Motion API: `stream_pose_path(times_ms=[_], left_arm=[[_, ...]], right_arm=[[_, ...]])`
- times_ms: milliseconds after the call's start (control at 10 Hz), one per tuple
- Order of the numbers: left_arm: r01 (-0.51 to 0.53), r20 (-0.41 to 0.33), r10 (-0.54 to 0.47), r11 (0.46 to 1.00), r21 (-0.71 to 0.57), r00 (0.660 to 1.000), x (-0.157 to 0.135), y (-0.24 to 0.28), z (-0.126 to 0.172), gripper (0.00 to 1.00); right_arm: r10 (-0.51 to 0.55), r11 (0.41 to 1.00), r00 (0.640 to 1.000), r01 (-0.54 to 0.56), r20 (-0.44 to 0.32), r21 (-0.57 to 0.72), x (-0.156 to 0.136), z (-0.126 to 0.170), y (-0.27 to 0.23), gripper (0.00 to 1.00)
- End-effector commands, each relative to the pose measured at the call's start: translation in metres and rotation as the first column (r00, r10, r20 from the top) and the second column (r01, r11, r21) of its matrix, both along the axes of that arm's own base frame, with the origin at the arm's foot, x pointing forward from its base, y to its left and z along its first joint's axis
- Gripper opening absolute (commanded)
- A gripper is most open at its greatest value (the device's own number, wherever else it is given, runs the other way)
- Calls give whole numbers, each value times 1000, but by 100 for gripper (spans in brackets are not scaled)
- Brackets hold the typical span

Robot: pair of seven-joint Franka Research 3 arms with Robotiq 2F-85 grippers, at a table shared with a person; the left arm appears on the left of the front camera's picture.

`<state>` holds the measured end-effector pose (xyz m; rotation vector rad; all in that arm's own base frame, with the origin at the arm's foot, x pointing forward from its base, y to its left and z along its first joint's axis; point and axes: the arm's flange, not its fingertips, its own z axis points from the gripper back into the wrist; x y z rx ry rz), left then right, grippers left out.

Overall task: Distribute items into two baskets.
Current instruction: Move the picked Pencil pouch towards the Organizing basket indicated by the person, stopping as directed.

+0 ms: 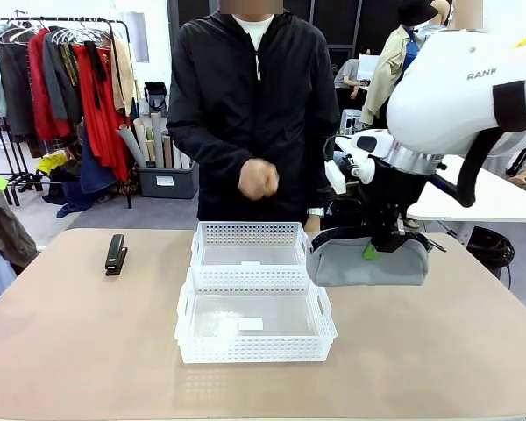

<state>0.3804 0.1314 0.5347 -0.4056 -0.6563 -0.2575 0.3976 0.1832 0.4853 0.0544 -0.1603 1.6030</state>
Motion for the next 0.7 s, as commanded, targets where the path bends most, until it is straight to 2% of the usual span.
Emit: stream_pose_path(times_ms=[0, 200, 300, 500, 600], left_arm=[[2, 4, -2, 1000, -12, 1000, -1, 0, -1, 100], [2, 4, -2, 1000, -12, 1000, -1, 0, -1, 100], [2, 4, -2, 1000, -12, 1000, -1, 0, -1, 100], [2, 4, -2, 1000, -12, 1000, -1, 0, -1, 100], [2, 4, -2, 1000, -12, 1000, -1, 0, -1, 100]], right_arm=[[-50, 999, 998, 49, 31, 4, 5, -4, 14, 0], [-33, 999, 999, 33, 22, 16, 7, -9, 23, 0], [-9, 1000, 1000, 9, 5, -24, 9, -8, 16, 0], [22, 1000, 999, -23, 44, 13, 9, 16, -65, 0], [35, 999, 998, -36, 44, 13, 0, 26, -83, 0]])
